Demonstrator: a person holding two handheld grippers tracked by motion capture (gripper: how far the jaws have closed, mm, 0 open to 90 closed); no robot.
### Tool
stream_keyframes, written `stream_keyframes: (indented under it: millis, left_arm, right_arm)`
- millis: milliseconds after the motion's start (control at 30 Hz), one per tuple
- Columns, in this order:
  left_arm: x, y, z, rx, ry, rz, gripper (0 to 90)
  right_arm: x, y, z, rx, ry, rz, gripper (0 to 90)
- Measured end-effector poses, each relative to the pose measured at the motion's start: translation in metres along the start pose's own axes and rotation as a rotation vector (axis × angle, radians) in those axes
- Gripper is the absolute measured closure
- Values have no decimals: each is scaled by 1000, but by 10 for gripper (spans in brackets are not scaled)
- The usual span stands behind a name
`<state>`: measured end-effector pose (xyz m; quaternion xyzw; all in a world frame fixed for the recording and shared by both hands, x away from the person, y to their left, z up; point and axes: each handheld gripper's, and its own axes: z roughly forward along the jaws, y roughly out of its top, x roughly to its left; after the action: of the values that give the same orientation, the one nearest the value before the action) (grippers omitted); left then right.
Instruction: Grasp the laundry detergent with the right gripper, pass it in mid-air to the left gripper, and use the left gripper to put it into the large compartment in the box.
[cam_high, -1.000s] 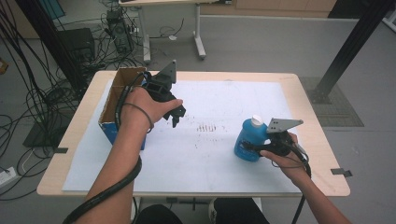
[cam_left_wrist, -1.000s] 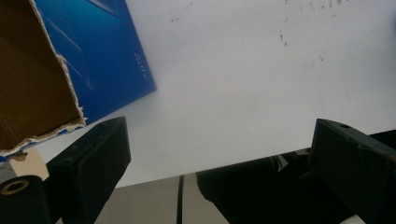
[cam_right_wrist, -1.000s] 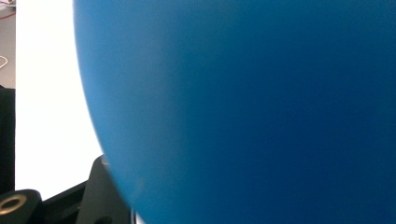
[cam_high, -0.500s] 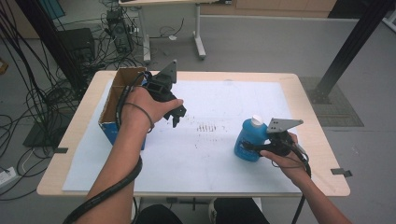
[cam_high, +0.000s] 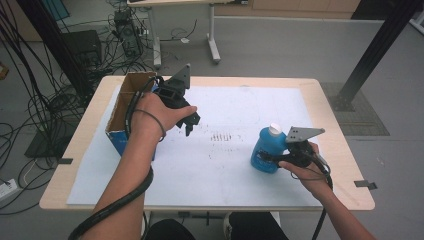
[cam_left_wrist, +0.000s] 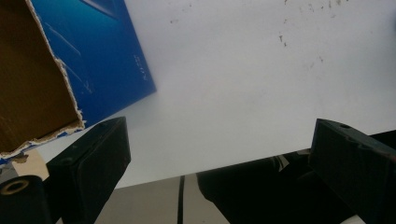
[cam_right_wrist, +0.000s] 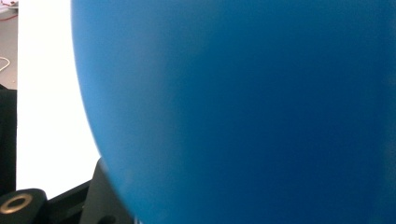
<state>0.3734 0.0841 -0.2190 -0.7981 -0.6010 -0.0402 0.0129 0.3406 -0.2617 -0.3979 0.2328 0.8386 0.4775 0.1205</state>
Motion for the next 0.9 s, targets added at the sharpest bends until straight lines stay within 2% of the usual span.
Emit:
stream_keyframes:
  millis: [900]
  left_arm:
    - [1, 0, 1, -1, -3, 1, 60]
  right_arm:
    - [1, 0, 0, -3, -5, -1, 447]
